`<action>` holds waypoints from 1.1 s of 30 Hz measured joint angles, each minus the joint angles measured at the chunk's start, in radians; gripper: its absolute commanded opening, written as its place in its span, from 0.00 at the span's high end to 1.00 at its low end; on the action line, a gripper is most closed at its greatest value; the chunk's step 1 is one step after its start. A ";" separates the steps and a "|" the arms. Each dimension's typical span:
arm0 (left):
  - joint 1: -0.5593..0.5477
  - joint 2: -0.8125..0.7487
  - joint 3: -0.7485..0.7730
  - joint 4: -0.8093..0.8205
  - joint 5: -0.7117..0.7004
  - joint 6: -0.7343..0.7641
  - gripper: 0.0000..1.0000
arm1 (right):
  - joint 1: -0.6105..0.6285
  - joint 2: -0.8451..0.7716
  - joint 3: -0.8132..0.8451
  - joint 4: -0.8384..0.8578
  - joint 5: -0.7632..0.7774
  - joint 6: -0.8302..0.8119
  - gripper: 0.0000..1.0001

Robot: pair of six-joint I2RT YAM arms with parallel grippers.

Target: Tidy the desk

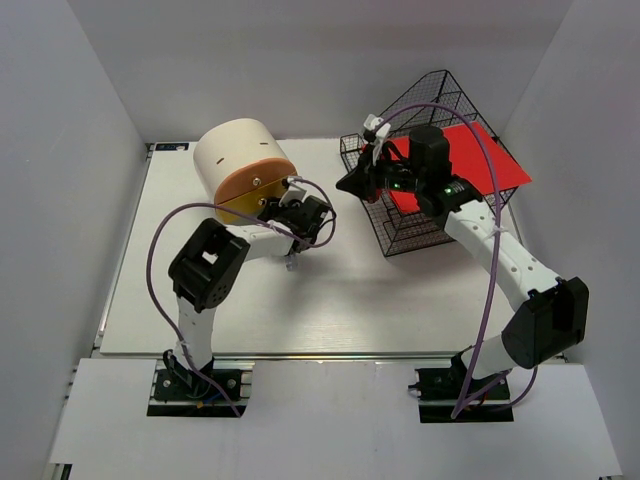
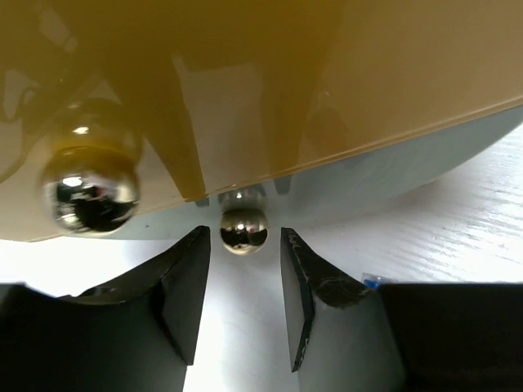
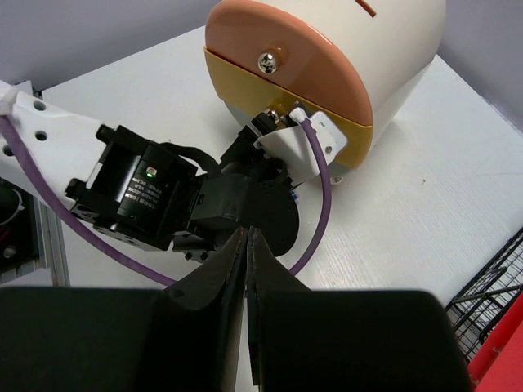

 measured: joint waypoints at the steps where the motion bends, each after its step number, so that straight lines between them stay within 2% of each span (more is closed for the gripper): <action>1: 0.001 0.009 0.006 -0.002 -0.002 -0.001 0.50 | -0.003 0.000 0.000 0.000 -0.001 0.002 0.92; 13: 0.023 0.038 0.016 -0.020 -0.005 -0.004 0.56 | -0.027 0.000 0.000 0.000 -0.016 0.010 0.94; 17: 0.023 0.038 0.016 -0.020 0.002 -0.008 0.67 | -0.029 0.000 -0.001 0.000 -0.020 0.012 0.95; 21: 0.021 0.037 0.016 -0.023 0.003 -0.008 0.83 | -0.030 0.000 -0.001 0.000 -0.023 0.013 0.95; 24: 0.015 0.035 0.016 -0.024 0.005 -0.009 0.89 | -0.030 0.000 -0.001 0.001 -0.023 0.014 0.96; 33: -0.021 -0.018 -0.035 -0.058 0.037 -0.063 0.92 | -0.030 0.000 -0.006 0.004 -0.027 0.014 0.97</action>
